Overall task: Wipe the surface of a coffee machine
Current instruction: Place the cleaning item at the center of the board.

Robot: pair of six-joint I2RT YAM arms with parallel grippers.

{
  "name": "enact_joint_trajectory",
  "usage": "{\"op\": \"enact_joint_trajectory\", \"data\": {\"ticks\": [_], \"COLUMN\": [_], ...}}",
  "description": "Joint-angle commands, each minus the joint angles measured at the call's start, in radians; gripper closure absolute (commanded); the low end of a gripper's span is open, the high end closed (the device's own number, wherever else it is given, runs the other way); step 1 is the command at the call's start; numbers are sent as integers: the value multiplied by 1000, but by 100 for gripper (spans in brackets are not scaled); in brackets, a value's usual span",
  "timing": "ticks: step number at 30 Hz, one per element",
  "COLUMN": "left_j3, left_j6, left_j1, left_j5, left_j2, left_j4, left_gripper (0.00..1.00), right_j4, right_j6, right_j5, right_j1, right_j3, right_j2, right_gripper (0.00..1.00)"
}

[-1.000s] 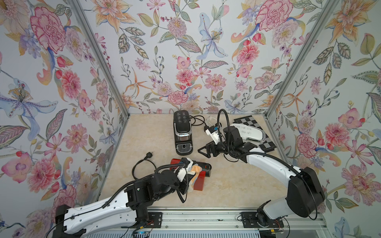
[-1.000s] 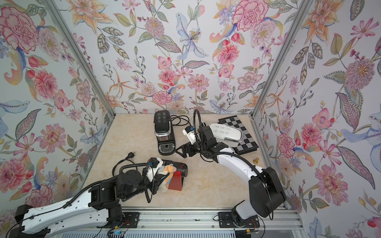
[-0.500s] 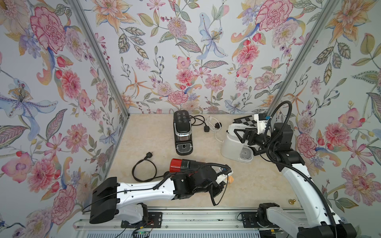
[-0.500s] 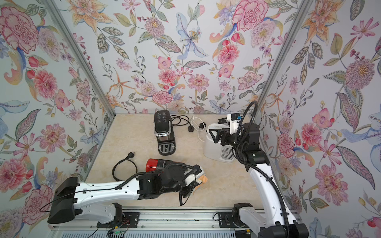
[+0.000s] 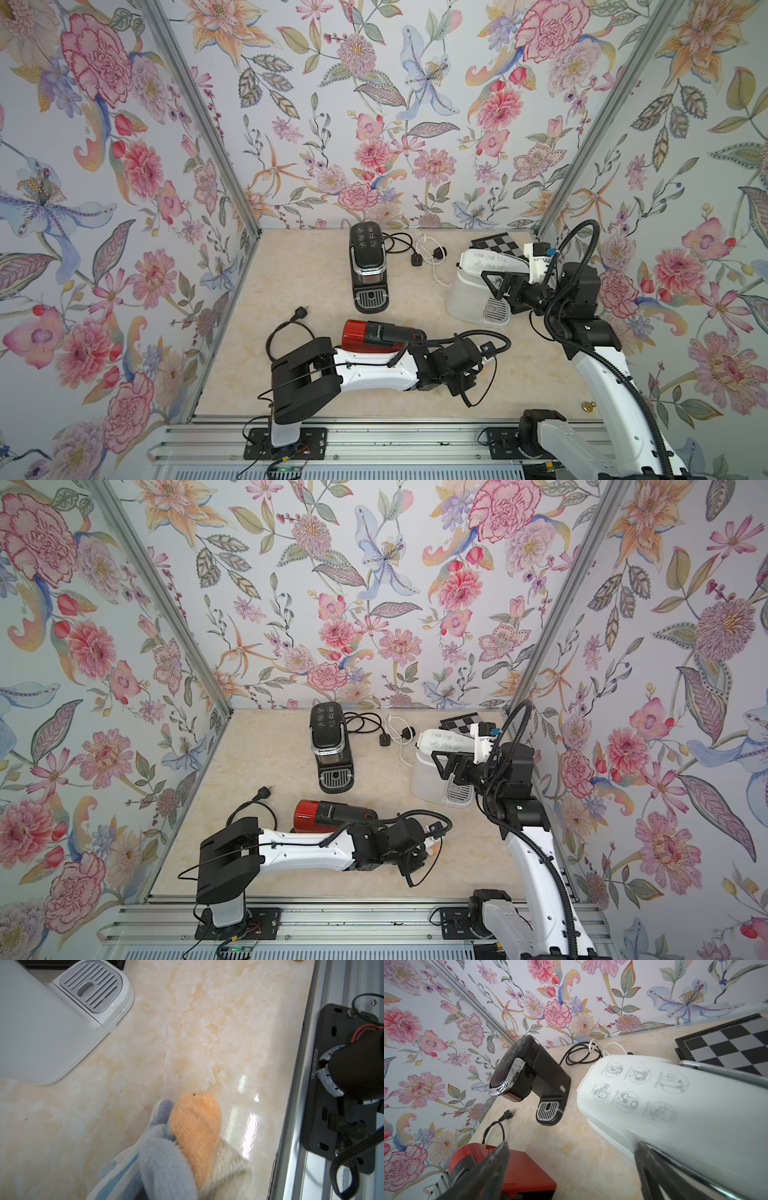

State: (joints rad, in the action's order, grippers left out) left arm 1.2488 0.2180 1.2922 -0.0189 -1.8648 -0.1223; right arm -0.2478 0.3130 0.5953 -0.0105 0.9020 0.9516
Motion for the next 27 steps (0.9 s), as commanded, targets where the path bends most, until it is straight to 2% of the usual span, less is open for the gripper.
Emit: {"op": "enact_joint_trajectory", "data": {"ticks": [1,5,7,12,16,20,27], "left_j3": [5,-47,-78,-179,-297,-401,-409], "left_j6": [-11,-6,2,27,87,137,129], "left_j1": [-16,-32,-50,-140,-285,-434,-577], "left_j5": [8,-23,-28,-90,-153,-202,-230], "left_j2": [48,125,179,389,583,749,847], "left_j4": [8,30,35,88,156,209,167], "left_gripper": [37,8,1,1,1,1,1], "right_j4": [-3,-4,-4,-7,-9,-23,-20], "right_j6": [-8,-33,-47,-79,-121,-168,-191], "right_j5": [23,3,-15,-61,-82,-185,-317], "right_j1": [-4,-46,-82,-171,-286,-436,-554], "right_j3": [-5,6,15,56,113,173,238], "right_j2": [0,25,32,65,123,201,341], "right_gripper": [5,5,4,4,4,4,4]}}
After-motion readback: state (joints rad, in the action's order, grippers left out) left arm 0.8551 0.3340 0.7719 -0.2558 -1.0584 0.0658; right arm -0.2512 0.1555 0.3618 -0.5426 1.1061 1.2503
